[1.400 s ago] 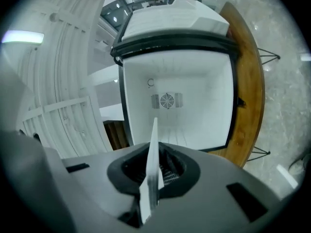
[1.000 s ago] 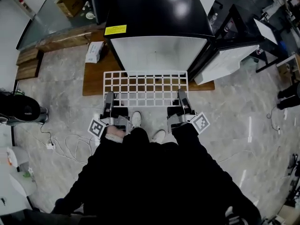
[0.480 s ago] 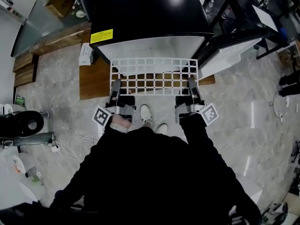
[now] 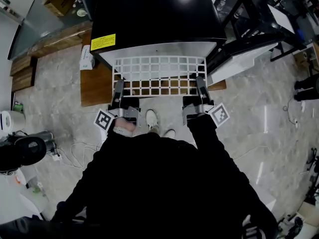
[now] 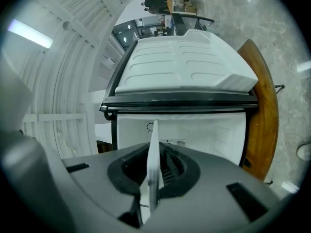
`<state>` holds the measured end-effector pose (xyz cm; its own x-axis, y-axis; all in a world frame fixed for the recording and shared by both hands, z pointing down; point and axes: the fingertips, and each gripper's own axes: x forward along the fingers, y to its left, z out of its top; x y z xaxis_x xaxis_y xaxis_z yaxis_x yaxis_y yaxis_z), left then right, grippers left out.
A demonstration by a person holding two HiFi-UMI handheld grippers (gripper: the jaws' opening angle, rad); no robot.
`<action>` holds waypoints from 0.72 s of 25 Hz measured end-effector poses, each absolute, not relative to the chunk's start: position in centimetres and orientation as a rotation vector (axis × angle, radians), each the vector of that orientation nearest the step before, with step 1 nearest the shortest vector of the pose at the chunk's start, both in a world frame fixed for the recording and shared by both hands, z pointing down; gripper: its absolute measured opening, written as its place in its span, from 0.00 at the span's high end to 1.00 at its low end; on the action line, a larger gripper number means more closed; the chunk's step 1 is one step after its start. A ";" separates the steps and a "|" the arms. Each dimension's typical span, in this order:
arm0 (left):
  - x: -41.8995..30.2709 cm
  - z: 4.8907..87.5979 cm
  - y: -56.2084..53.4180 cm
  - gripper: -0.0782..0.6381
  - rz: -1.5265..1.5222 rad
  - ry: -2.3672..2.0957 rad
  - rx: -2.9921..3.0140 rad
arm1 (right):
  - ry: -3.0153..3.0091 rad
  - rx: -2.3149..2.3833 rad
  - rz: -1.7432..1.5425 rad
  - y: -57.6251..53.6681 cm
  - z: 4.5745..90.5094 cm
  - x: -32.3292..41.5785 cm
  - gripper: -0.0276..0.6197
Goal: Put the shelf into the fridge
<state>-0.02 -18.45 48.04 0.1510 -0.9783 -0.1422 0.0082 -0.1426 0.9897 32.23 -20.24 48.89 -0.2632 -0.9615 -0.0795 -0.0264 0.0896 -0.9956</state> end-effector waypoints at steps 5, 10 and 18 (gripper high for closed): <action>0.1 47.8 -18.6 0.85 -1.196 -1.023 1.379 | 1.453 -1.031 -1.325 -21.1 48.7 32.2 0.91; 0.2 47.8 -18.6 0.85 -1.201 -1.024 1.377 | 1.450 -1.036 -1.331 -21.6 48.6 32.3 0.91; 0.1 47.6 -18.5 0.85 -1.207 -1.018 1.374 | 1.455 -1.039 -1.349 -21.5 48.5 32.2 0.91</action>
